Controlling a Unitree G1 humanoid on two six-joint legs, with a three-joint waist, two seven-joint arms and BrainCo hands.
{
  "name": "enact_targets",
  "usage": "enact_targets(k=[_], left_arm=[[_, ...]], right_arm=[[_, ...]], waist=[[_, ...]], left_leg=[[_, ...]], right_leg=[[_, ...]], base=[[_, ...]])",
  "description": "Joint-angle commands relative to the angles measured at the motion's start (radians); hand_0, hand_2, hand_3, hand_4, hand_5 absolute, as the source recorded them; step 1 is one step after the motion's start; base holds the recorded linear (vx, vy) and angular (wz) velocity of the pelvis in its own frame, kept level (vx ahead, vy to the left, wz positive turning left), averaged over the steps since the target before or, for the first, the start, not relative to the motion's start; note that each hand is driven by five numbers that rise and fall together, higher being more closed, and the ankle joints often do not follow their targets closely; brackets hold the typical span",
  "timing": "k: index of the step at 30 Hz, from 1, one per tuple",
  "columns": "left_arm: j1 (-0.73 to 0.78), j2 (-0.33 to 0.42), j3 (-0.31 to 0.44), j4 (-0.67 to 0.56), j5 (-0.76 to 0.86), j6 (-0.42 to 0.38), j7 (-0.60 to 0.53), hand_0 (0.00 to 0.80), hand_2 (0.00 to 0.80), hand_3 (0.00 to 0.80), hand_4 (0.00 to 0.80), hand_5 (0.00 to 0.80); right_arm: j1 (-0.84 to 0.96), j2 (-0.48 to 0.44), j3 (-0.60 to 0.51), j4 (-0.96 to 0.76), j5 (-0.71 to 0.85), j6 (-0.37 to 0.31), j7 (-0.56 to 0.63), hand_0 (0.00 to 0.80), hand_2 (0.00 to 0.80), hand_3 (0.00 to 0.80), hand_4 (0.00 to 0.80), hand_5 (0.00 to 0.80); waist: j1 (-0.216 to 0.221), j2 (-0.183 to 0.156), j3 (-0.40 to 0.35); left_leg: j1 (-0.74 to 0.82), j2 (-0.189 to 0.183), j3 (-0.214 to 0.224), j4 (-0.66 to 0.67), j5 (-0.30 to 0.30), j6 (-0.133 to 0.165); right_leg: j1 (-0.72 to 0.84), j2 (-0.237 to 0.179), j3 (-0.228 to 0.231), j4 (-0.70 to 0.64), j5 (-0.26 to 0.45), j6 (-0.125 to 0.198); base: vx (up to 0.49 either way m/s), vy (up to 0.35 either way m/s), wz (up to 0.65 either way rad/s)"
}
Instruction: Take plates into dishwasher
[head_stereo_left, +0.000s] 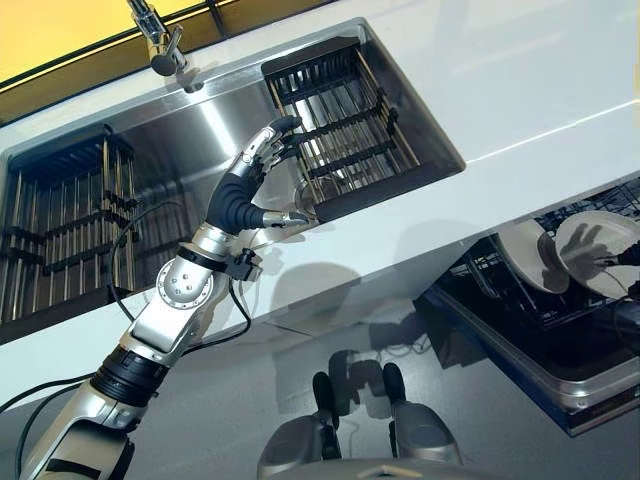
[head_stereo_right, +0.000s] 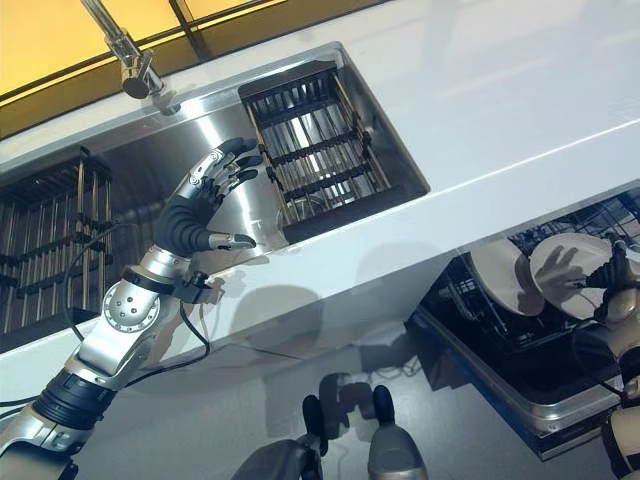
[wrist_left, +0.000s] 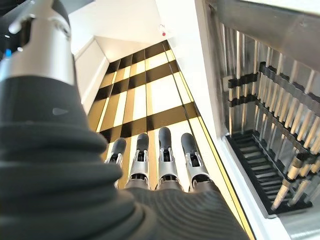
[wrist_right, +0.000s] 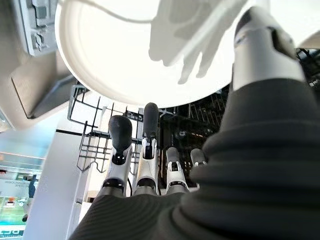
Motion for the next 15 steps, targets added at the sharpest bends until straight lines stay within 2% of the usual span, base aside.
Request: enact_targets(k=[1, 8, 15], left_arm=[[-0.014, -0.031, 0.0, -0.016, -0.002, -0.038, 0.008, 0.0, 0.0, 0.0, 0.0, 0.0], [0.013, -0.031, 0.023, -0.014, -0.015, -0.037, -0.003, 0.0, 0.0, 0.0, 0.0, 0.0], [0.043, -0.048, 0.045, -0.013, -0.005, -0.029, -0.014, 0.0, 0.0, 0.0, 0.0, 0.0]], right_arm=[[0.026, -0.082, 0.011, -0.024, -0.01, -0.017, -0.044, 0.0, 0.0, 0.0, 0.0, 0.0], [0.125, -0.098, -0.056, -0.111, -0.014, -0.002, -0.024, 0.0, 0.0, 0.0, 0.0, 0.0], [0.27, -0.064, -0.156, -0.192, 0.0, 0.016, -0.032, 0.0, 0.0, 0.0, 0.0, 0.0]], waist=[[0.005, -0.061, -0.093], [-0.017, -0.081, -0.125], [-0.042, -0.107, -0.165]], left_leg=[[0.059, -0.026, 0.016, 0.002, -0.116, 0.03], [0.075, -0.02, 0.034, 0.002, -0.127, 0.031], [0.097, -0.011, 0.052, 0.002, -0.14, 0.035]], right_leg=[[-0.028, 0.041, -0.002, 0.003, -0.011, 0.016], [-0.021, 0.048, 0.021, 0.003, -0.012, 0.019], [-0.009, 0.059, 0.051, 0.003, -0.01, 0.023]], base=[[0.027, 0.043, -0.04], [0.023, 0.051, -0.04], [0.023, 0.048, -0.06]])
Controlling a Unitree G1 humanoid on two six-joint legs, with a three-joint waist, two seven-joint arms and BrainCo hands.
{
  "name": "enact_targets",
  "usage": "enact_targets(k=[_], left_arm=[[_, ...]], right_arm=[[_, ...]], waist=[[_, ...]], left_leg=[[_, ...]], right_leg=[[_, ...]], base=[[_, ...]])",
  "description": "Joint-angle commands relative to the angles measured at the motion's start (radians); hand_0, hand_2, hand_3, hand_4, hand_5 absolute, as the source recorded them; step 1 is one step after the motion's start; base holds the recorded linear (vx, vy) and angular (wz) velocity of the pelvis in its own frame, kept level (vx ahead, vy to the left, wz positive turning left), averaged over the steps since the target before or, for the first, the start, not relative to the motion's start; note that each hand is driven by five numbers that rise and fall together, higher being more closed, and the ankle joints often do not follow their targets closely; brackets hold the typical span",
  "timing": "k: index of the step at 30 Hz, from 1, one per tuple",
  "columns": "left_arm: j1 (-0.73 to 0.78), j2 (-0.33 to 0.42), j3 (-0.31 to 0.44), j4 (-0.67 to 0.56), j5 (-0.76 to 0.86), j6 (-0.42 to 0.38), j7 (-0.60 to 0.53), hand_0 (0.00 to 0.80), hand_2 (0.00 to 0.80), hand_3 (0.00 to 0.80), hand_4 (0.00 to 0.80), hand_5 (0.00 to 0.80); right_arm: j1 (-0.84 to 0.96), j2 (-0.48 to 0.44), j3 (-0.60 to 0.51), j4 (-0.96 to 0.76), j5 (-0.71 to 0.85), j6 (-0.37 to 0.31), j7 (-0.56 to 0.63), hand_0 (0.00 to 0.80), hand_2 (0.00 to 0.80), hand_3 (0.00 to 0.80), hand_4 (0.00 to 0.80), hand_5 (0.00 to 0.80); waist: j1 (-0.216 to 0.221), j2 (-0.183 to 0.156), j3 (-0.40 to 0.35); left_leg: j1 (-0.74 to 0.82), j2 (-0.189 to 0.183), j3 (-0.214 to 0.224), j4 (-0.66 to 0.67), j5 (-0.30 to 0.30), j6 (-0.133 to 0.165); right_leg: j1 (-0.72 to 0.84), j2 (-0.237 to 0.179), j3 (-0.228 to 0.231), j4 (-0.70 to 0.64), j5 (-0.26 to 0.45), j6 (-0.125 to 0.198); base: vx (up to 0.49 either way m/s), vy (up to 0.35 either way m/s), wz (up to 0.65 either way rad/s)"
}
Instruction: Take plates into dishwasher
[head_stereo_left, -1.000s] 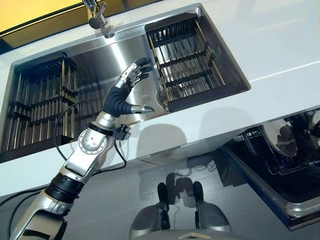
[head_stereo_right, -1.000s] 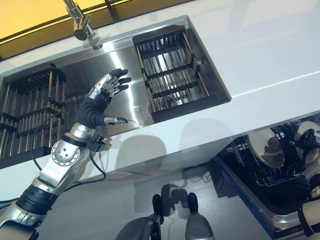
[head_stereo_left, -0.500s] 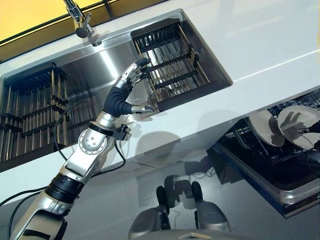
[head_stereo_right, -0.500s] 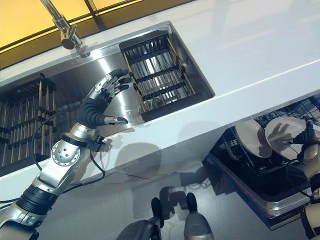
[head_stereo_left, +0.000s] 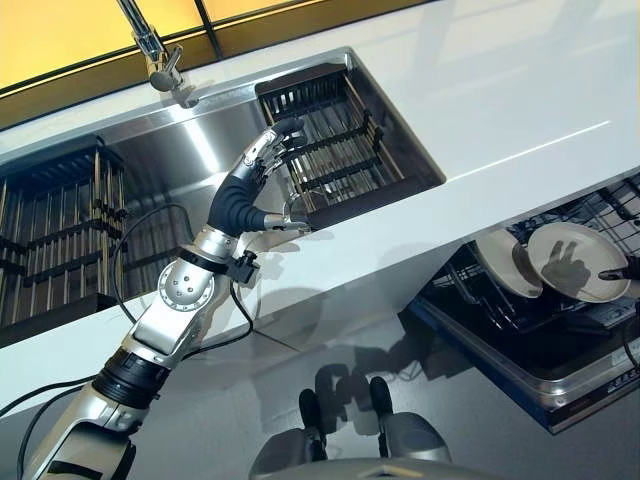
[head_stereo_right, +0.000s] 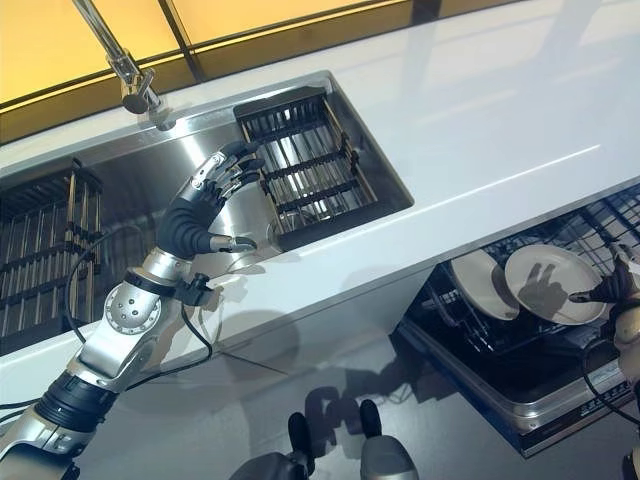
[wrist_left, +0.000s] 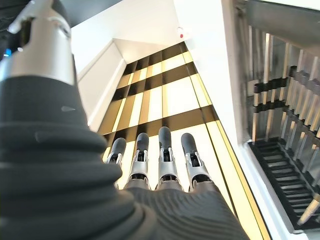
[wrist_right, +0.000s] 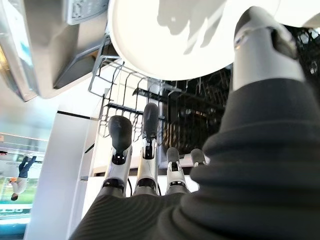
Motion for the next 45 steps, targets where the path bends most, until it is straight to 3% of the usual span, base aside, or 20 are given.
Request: enact_targets(k=[1, 8, 12, 13, 14, 16, 17, 20, 26, 29, 30, 33, 36, 40, 45], left_arm=[[0.019, -0.046, 0.042, -0.011, -0.001, -0.028, -0.004, 0.0, 0.0, 0.0, 0.0, 0.0], [0.052, -0.063, 0.067, -0.008, 0.022, 0.021, -0.003, 0.0, 0.0, 0.0, 0.0, 0.0], [0.07, -0.062, 0.085, 0.016, 0.034, 0.043, 0.018, 0.0, 0.0, 0.0, 0.0, 0.0], [0.078, -0.064, 0.093, 0.021, 0.041, 0.042, 0.028, 0.0, 0.0, 0.0, 0.0, 0.0], [0.087, -0.069, 0.1, 0.022, 0.047, 0.04, 0.04, 0.0, 0.0, 0.0, 0.0, 0.0], [0.116, -0.074, 0.125, 0.01, 0.059, 0.038, 0.068, 0.0, 0.0, 0.0, 0.0, 0.0], [0.135, -0.078, 0.145, -0.001, 0.065, 0.038, 0.074, 0.0, 0.0, 0.0, 0.0, 0.0], [0.167, -0.076, 0.181, -0.023, 0.055, 0.038, 0.051, 0.0, 0.0, 0.0, 0.0, 0.0], [0.155, -0.065, 0.164, 0.005, 0.037, 0.016, 0.015, 0.0, 0.0, 0.0, 0.0, 0.0], [0.172, -0.048, 0.183, -0.012, 0.05, 0.017, 0.034, 0.0, 0.0, 0.0, 0.0, 0.0], [0.176, -0.042, 0.193, -0.015, 0.049, 0.017, 0.035, 0.0, 0.0, 0.0, 0.0, 0.0], [0.167, -0.012, 0.21, -0.013, 0.018, 0.021, 0.034, 0.0, 0.0, 0.0, 0.0, 0.0], [0.146, -0.028, 0.193, 0.007, 0.02, 0.017, 0.056, 0.0, 0.0, 0.0, 0.0, 0.0], [0.112, -0.061, 0.17, 0.033, 0.032, 0.009, 0.07, 0.0, 0.0, 0.0, 0.0, 0.0], [0.124, -0.08, 0.163, 0.028, 0.035, 0.017, 0.061, 0.0, 0.0, 0.0, 0.0, 0.0]], right_arm=[[0.062, -0.032, -0.042, -0.006, 0.014, 0.021, -0.036, 0.0, 0.0, 0.0, 0.0, 0.0], [0.168, 0.012, -0.135, -0.038, 0.035, 0.019, -0.052, 0.0, 0.0, 0.0, 0.0, 0.0], [0.205, 0.035, -0.154, -0.073, 0.022, 0.015, -0.05, 0.0, 0.0, 0.0, 0.0, 0.0], [0.211, 0.039, -0.154, -0.084, 0.013, 0.013, -0.045, 0.097, 0.097, 0.097, 0.097, 0.097], [0.208, 0.044, -0.146, -0.091, 0.006, 0.011, -0.044, 0.351, 0.351, 0.351, 0.351, 0.351], [0.17, 0.049, -0.115, -0.105, -0.012, 0.024, -0.033, 0.8, 0.8, 0.8, 0.8, 0.8], [0.15, 0.051, -0.095, -0.116, -0.014, 0.038, -0.021, 0.8, 0.8, 0.8, 0.8, 0.8], [0.115, 0.063, -0.057, -0.125, -0.019, 0.085, -0.008, 0.8, 0.8, 0.8, 0.8, 0.8], [0.125, 0.1, -0.04, -0.081, -0.016, 0.07, -0.03, 0.8, 0.8, 0.8, 0.8, 0.8], [0.089, 0.12, -0.01, -0.102, -0.026, 0.072, -0.038, 0.8, 0.8, 0.8, 0.8, 0.8], [0.072, 0.125, 0.003, -0.113, -0.023, 0.075, -0.038, 0.8, 0.8, 0.8, 0.8, 0.8], [0.033, 0.139, 0.042, -0.121, -0.032, 0.062, -0.055, 0.8, 0.8, 0.8, 0.8, 0.8], [-0.013, 0.157, 0.093, -0.124, -0.032, 0.049, -0.069, 0.8, 0.8, 0.8, 0.8, 0.8], [-0.103, 0.194, 0.168, -0.146, -0.059, 0.089, -0.041, 0.8, 0.8, 0.8, 0.8, 0.8], [-0.143, 0.225, 0.231, -0.153, -0.07, 0.119, 0.014, 0.8, 0.8, 0.8, 0.8, 0.8]], waist=[[-0.016, -0.037, -0.092], [-0.025, -0.045, -0.124], [-0.025, -0.051, -0.138], [-0.022, -0.053, -0.141], [-0.014, -0.054, -0.143], [0.024, -0.056, -0.139], [0.044, -0.058, -0.139], [0.074, -0.06, -0.135], [0.076, -0.064, -0.118], [0.107, -0.06, -0.092], [0.114, -0.056, -0.086], [0.129, -0.048, -0.086], [0.141, -0.053, -0.092], [0.145, -0.051, -0.088], [0.156, -0.049, -0.088]], left_leg=[[0.092, -0.011, 0.028, 0.002, -0.136, 0.036], [0.114, -0.005, 0.041, 0.002, -0.144, 0.039], [0.119, -0.012, 0.018, 0.002, -0.145, 0.044], [0.119, -0.02, -0.001, 0.002, -0.146, 0.048], [0.119, -0.035, -0.034, 0.002, -0.148, 0.056], [0.106, -0.088, -0.169, 0.002, -0.14, 0.076], [0.096, -0.108, -0.223, 0.002, -0.132, 0.084], [0.083, -0.129, -0.285, 0.003, -0.118, 0.098], [0.067, -0.128, -0.234, 0.002, -0.109, 0.106], [0.061, -0.113, -0.191, 0.002, -0.104, 0.106], [0.062, -0.107, -0.188, 0.002, -0.104, 0.108], [0.058, -0.103, -0.19, 0.002, -0.1, 0.11], [0.059, -0.108, -0.19, 0.002, -0.108, 0.109], [0.054, -0.108, -0.182, 0.002, -0.11, 0.109], [0.063, -0.105, -0.188, 0.002, -0.111, 0.105]], right_leg=[[-0.006, 0.054, 0.02, 0.003, -0.012, 0.024], [0.01, 0.063, 0.041, 0.003, -0.014, 0.023], [0.016, 0.07, 0.058, 0.003, -0.012, 0.021], [0.017, 0.073, 0.069, 0.003, -0.011, 0.021], [0.02, 0.077, 0.087, 0.003, -0.009, 0.02], [0.023, 0.087, 0.142, 0.003, 0.008, 0.02], [0.022, 0.092, 0.165, 0.003, 0.016, 0.019], [0.017, 0.095, 0.183, 0.005, 0.032, 0.019], [-0.036, 0.078, 0.138, 0.015, 0.075, 0.045], [-0.07, 0.045, -0.006, 0.102, 0.054, 0.063], [-0.072, 0.038, -0.028, 0.129, 0.041, 0.065], [-0.051, 0.03, -0.039, 0.131, -0.002, 0.05], [-0.008, 0.029, -0.045, 0.044, 0.017, 0.04], [0.005, 0.035, -0.027, 0.009, 0.022, 0.027], [0.028, 0.035, -0.037, 0.003, 0.009, 0.019]], base=[[0.032, 0.052, -0.14], [0.014, 0.062, -0.12], [-0.007, 0.066, -0.08], [-0.005, 0.087, -0.14], [0.005, 0.108, -0.25], [-0.018, 0.098, -0.43], [-0.035, 0.067, -0.83], [-0.046, 0.09, -1.07], [-0.08, 0.104, -0.22], [-0.086, 0.014, -0.24], [-0.081, -0.031, -0.58], [0.004, -0.061, -0.52], [0.034, -0.099, -0.1], [0.015, -0.072, -0.1], [0.07, -0.045, -0.04]])
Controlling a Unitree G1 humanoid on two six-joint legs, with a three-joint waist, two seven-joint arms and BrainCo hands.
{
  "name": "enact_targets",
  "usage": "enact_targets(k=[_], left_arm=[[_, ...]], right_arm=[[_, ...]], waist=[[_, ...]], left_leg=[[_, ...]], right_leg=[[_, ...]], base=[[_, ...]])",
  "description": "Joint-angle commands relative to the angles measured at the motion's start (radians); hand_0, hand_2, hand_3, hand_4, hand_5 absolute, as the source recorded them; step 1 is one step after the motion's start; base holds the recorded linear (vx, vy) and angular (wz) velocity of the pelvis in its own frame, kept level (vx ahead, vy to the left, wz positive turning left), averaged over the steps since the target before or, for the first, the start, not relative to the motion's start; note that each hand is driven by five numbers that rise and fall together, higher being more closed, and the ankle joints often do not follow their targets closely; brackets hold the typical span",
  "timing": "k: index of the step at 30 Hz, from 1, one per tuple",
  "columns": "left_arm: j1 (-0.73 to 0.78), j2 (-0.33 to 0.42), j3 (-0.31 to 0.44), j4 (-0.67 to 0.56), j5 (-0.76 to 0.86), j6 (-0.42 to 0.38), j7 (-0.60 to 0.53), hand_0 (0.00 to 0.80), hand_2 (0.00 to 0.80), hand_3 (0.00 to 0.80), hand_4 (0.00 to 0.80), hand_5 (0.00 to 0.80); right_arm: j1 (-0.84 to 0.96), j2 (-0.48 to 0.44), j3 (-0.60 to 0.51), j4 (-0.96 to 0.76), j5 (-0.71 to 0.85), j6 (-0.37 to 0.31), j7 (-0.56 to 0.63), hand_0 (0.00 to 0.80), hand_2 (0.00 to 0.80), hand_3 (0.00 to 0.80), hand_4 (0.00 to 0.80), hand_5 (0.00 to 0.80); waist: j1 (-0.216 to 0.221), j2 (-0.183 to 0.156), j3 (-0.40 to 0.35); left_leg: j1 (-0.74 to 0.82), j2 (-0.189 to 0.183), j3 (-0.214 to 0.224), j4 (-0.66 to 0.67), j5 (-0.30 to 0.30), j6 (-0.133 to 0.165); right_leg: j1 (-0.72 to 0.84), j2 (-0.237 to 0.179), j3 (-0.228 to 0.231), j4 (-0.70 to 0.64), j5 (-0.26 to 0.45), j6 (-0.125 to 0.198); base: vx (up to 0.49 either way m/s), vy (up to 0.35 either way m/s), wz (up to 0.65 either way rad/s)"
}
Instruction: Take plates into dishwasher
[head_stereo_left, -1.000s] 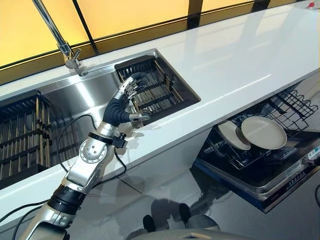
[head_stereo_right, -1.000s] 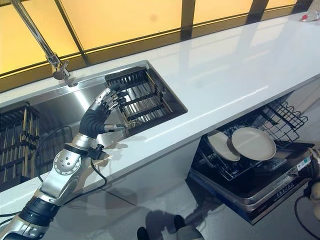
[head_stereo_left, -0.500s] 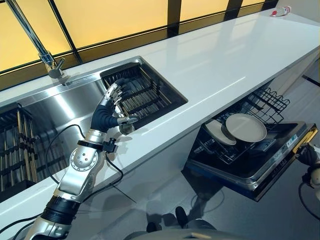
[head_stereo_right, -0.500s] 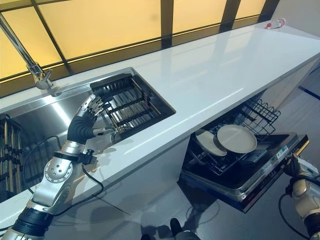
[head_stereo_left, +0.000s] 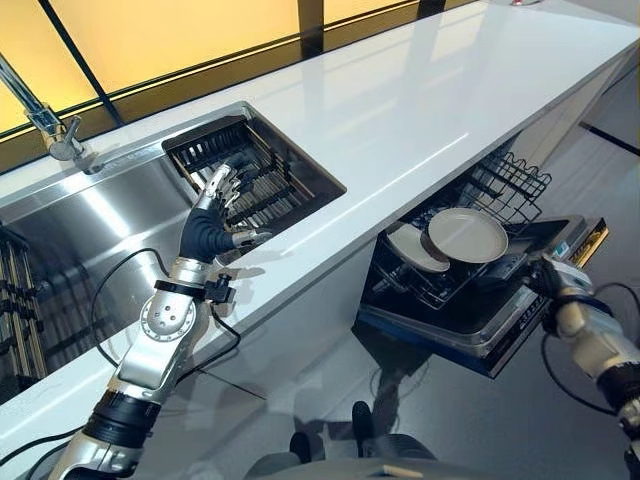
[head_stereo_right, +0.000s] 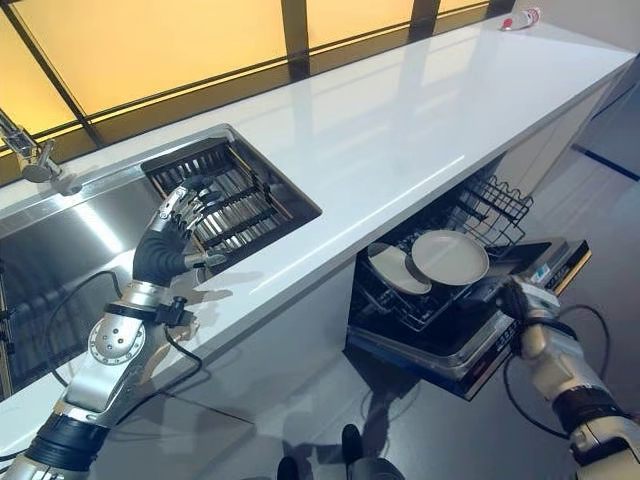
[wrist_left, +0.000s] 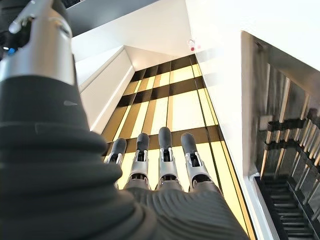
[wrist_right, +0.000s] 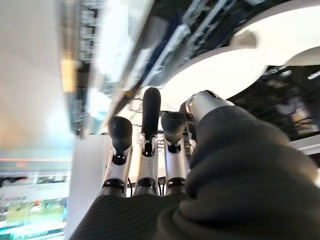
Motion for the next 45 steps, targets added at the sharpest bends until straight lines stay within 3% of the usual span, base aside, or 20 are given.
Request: enact_targets(k=[1, 16, 29, 36, 45], left_arm=[[-0.061, 0.004, 0.006, 0.011, -0.007, -0.047, 0.012, 0.0, 0.0, 0.0, 0.0, 0.0], [-0.071, 0.028, -0.003, -0.009, -0.031, -0.048, 0.012, 0.0, 0.0, 0.0, 0.0, 0.0], [-0.062, 0.028, 0.009, -0.024, -0.033, -0.031, -0.008, 0.0, 0.0, 0.0, 0.0, 0.0], [-0.068, 0.026, 0.007, -0.021, -0.03, -0.024, -0.021, 0.0, 0.0, 0.0, 0.0, 0.0], [-0.136, 0.03, -0.038, -0.005, -0.03, -0.041, -0.007, 0.0, 0.0, 0.0, 0.0, 0.0]], right_arm=[[-0.129, -0.008, 0.058, 0.039, -0.04, 0.035, 0.019, 0.8, 0.8, 0.8, 0.8, 0.8], [-0.258, 0.028, 0.219, 0.246, -0.102, 0.07, 0.121, 0.8, 0.8, 0.8, 0.8, 0.8], [-0.238, 0.06, 0.25, 0.351, -0.125, 0.102, 0.245, 0.8, 0.8, 0.8, 0.8, 0.8], [-0.252, 0.082, 0.253, 0.398, -0.102, 0.089, 0.233, 0.8, 0.8, 0.8, 0.8, 0.8], [-0.399, 0.147, 0.304, 0.531, -0.083, 0.117, 0.232, 0.8, 0.8, 0.8, 0.8, 0.8]], waist=[[0.042, -0.001, -0.009], [0.082, 0.004, 0.009], [0.096, -0.004, 0.008], [0.107, -0.007, 0.017], [0.135, 0.027, 0.076]], left_leg=[[-0.032, -0.07, -0.074, 0.007, -0.038, 0.081], [-0.045, -0.072, -0.111, 0.007, -0.023, 0.075], [-0.034, -0.071, -0.127, 0.007, -0.02, 0.074], [-0.033, -0.071, -0.133, 0.007, -0.018, 0.076], [-0.066, -0.075, -0.16, 0.007, 0.002, 0.072]], right_leg=[[0.056, 0.003, -0.019, 0.006, -0.063, 0.05], [0.066, -0.003, -0.053, 0.006, -0.079, 0.042], [0.089, -0.004, -0.071, 0.006, -0.086, 0.039], [0.095, -0.005, -0.078, 0.006, -0.088, 0.037], [0.065, -0.009, -0.102, 0.032, -0.102, 0.027]], base=[[0.068, -0.022, 0.03], [0.022, -0.016, 0.05], [0.002, -0.004, 0.02], [0.005, -0.02, 0.03], [-0.026, -0.04, 0.06]])
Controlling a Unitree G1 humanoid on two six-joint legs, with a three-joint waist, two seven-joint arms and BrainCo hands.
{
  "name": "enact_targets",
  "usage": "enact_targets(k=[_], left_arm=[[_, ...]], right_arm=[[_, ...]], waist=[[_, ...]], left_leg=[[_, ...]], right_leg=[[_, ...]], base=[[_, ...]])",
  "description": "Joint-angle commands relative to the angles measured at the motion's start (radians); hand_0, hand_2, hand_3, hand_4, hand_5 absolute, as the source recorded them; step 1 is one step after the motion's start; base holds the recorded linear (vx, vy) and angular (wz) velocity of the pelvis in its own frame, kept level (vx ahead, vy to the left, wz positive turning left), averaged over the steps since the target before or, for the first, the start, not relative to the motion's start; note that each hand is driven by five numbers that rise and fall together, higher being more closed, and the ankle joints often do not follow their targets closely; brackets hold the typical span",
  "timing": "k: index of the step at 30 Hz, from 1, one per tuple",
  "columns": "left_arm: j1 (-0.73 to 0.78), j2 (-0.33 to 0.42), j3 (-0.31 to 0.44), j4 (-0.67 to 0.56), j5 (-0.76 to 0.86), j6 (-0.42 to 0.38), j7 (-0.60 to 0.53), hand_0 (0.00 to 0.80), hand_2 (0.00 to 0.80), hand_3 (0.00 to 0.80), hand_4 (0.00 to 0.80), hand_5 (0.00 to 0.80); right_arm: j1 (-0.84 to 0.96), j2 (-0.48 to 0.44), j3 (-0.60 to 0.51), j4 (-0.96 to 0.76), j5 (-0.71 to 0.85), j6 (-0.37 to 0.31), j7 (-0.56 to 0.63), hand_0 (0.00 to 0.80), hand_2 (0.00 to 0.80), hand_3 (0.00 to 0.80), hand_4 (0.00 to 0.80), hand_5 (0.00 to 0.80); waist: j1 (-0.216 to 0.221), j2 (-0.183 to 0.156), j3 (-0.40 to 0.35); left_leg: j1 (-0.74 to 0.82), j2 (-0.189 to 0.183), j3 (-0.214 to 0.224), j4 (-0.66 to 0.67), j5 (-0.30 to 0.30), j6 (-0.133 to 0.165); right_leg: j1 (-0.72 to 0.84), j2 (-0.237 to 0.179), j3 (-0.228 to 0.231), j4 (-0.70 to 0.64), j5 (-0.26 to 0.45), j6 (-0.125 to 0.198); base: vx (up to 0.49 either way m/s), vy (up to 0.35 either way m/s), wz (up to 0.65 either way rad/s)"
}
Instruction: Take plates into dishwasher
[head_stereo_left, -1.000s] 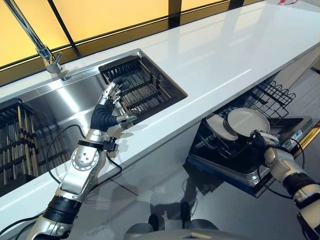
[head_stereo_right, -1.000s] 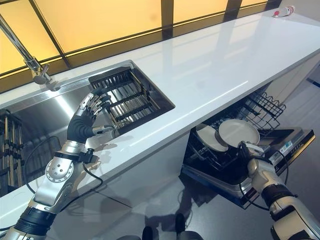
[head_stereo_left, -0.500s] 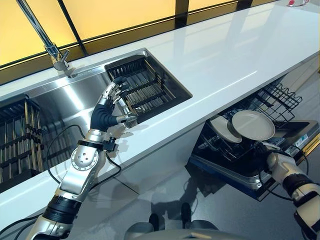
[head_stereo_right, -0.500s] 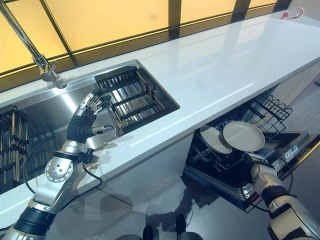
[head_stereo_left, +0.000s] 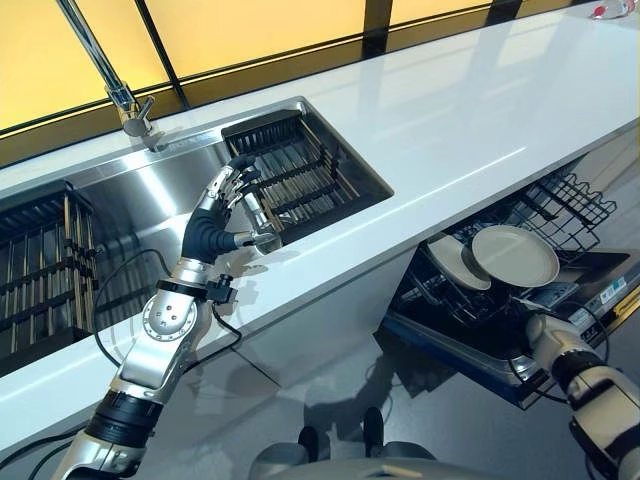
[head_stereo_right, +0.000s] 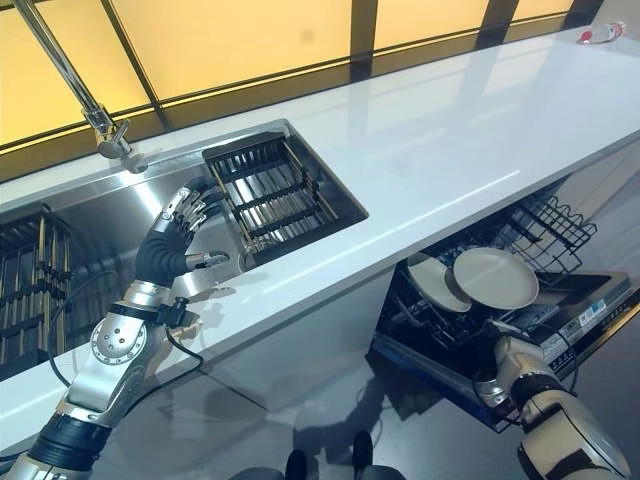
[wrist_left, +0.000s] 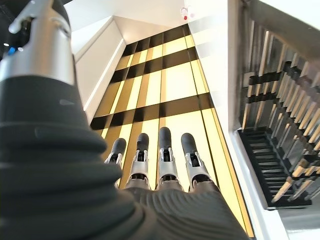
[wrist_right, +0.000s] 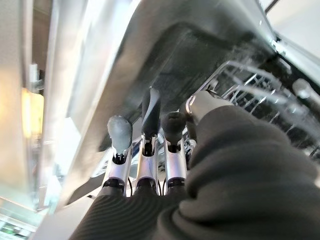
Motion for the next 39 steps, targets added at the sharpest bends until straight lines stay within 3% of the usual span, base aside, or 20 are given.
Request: enact_targets(k=[1, 9, 14, 28, 39], left_arm=[[-0.136, 0.026, -0.035, -0.002, -0.022, -0.05, 0.015, 0.0, 0.0, 0.0, 0.0, 0.0], [-0.203, 0.028, -0.072, 0.001, -0.017, -0.077, 0.052, 0.0, 0.0, 0.0, 0.0, 0.0], [-0.212, 0.032, -0.08, -0.018, -0.01, -0.074, 0.06, 0.0, 0.0, 0.0, 0.0, 0.0], [-0.236, 0.026, -0.097, 0.012, -0.005, -0.085, 0.074, 0.0, 0.0, 0.0, 0.0, 0.0], [-0.256, 0.022, -0.116, 0.039, 0.006, -0.083, 0.086, 0.0, 0.0, 0.0, 0.0, 0.0]], right_arm=[[-0.206, -0.016, 0.076, 0.085, -0.015, 0.031, 0.0, 0.8, 0.8, 0.8, 0.8, 0.8], [-0.321, 0.027, 0.157, 0.2, -0.018, 0.089, 0.117, 0.8, 0.8, 0.8, 0.8, 0.8], [-0.33, 0.038, 0.176, 0.254, 0.013, 0.077, 0.15, 0.8, 0.8, 0.8, 0.8, 0.8], [-0.443, 0.031, 0.111, 0.138, 0.247, -0.002, -0.002, 0.8, 0.8, 0.8, 0.8, 0.8], [-0.543, 0.017, 0.143, 0.116, 0.247, -0.029, -0.015, 0.8, 0.8, 0.8, 0.8, 0.8]], waist=[[0.031, 0.005, 0.054], [0.048, 0.046, 0.12], [0.053, 0.062, 0.141], [0.046, 0.078, 0.157], [0.055, 0.068, 0.14]], left_leg=[[-0.062, -0.057, -0.093, 0.002, -0.009, 0.064], [-0.123, -0.061, -0.109, 0.002, 0.019, 0.054], [-0.147, -0.066, -0.119, 0.002, 0.028, 0.051], [-0.169, -0.069, -0.122, 0.002, 0.038, 0.044], [-0.163, -0.069, -0.132, 0.002, 0.04, 0.04]], right_leg=[[0.045, 0.017, -0.045, 0.038, -0.089, 0.019], [-0.002, 0.007, -0.071, 0.032, -0.081, 0.011], [-0.02, 0.001, -0.08, 0.028, -0.073, 0.012], [-0.054, 0.001, -0.082, 0.05, -0.074, 0.005], [-0.048, 0.004, -0.089, 0.059, -0.082, 0.001]], base=[[-0.042, -0.046, 0.14], [-0.038, -0.039, 0.12], [-0.011, -0.016, 0.05], [-0.004, -0.005, 0.03], [0.001, -0.001, -0.01]])
